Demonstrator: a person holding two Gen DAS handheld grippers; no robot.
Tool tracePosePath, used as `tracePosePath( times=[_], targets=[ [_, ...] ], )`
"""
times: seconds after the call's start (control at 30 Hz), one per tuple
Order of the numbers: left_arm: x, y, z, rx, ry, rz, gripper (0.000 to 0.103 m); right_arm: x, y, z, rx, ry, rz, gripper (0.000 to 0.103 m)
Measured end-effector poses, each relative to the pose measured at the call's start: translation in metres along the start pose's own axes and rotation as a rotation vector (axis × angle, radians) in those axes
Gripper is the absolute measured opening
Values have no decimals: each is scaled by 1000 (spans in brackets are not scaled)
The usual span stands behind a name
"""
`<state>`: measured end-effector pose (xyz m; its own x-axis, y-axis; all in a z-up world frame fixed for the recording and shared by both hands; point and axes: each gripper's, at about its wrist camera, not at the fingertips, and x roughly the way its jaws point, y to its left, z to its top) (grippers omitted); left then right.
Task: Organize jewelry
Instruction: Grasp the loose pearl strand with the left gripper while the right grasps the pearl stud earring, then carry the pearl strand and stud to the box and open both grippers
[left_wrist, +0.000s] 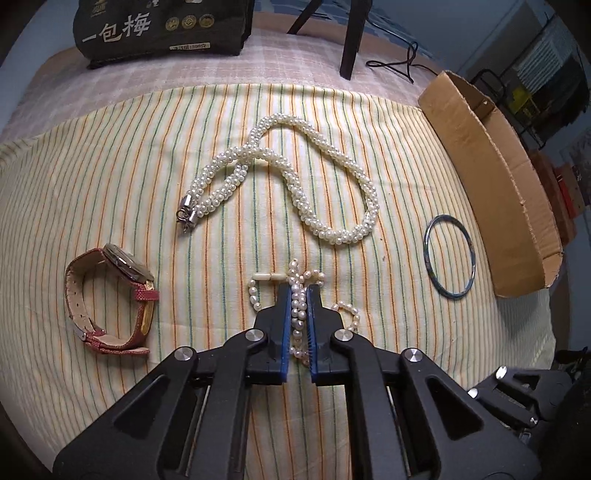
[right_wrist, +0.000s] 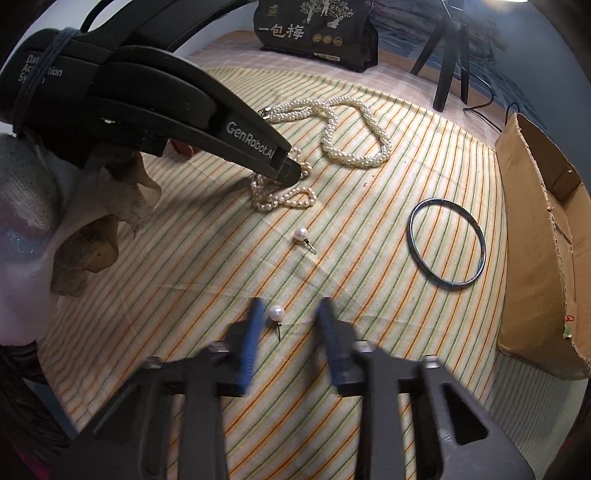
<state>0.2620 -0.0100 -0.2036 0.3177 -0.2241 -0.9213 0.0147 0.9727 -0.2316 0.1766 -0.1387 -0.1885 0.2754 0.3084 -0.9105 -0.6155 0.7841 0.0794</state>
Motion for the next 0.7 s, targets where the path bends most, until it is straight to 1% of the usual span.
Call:
tracePosePath(
  times=[0.03,0.2,0.33,0.7],
  targets=[
    [-2,1,0,-4,-3,-1,6,0,-2,1,6,1,1,7],
    [-14,9,3,-38,-35,-19,5,-5,-8,2,28,-10,21,7],
    [-36,11,5,-50,-78,-43,5,-17,-14,5,44,-44,23,7],
    [-86,-15,13,-15,-191,-115,5,-59,-34,15,93,-153,15,7]
  ],
)
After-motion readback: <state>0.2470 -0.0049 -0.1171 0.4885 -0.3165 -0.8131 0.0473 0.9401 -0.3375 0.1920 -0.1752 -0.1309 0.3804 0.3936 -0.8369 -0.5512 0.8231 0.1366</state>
